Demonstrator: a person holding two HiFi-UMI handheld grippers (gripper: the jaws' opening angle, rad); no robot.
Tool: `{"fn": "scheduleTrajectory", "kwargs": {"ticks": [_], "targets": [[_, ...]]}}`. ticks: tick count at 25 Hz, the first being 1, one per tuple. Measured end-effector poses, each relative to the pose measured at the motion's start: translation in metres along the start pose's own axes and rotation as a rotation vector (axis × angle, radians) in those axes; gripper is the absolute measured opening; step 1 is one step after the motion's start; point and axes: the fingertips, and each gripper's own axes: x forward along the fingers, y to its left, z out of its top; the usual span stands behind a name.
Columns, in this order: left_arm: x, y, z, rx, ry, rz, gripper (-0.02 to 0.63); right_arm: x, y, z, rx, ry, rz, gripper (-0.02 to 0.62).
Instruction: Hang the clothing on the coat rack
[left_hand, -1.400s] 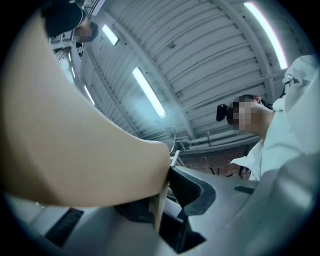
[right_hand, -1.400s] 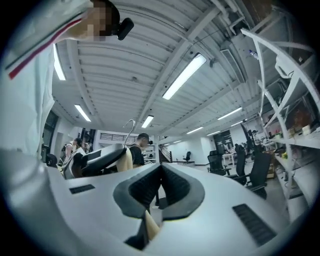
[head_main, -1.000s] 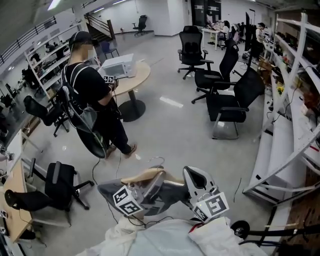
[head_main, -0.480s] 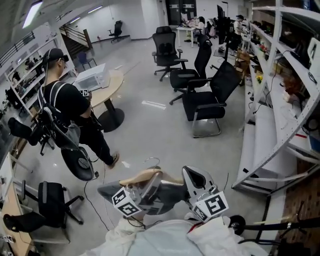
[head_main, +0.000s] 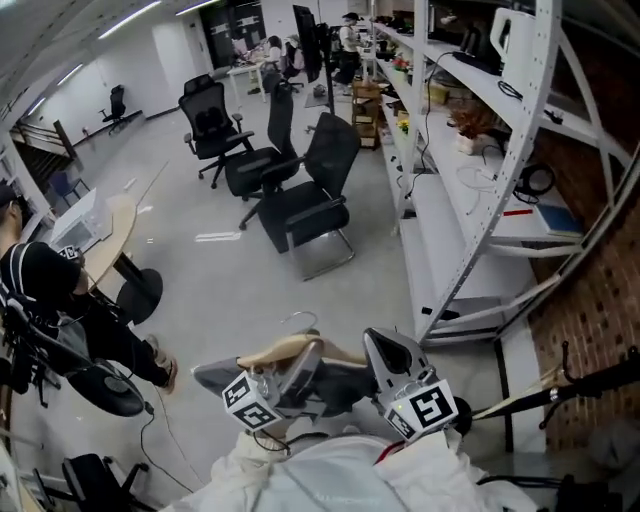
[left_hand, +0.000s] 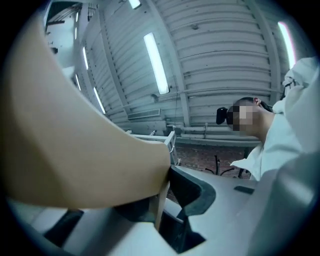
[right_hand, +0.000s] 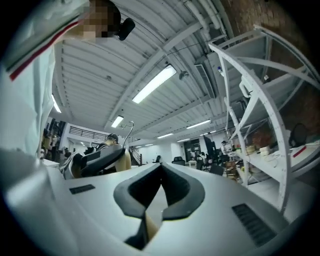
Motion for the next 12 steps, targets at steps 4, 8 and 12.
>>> {"fn": "scheduleTrajectory", "kwargs": {"ticks": [4, 8, 12], "targets": [[0.054, 0.006, -0.038, -0.086, 0.070, -0.112, 0.100, -0.030, -0.057, 0.003, -0.015, 0.001, -0.160, 0.021], [0.096, 0.012, -0.072, -0.173, 0.134, -0.222, 0.100, -0.055, -0.102, -0.001, -0.031, 0.007, -0.308, 0.021], [0.126, 0.016, -0.096, -0.252, 0.182, -0.309, 0.100, -0.074, -0.130, -0.003, -0.046, 0.019, -0.424, 0.021]]}}
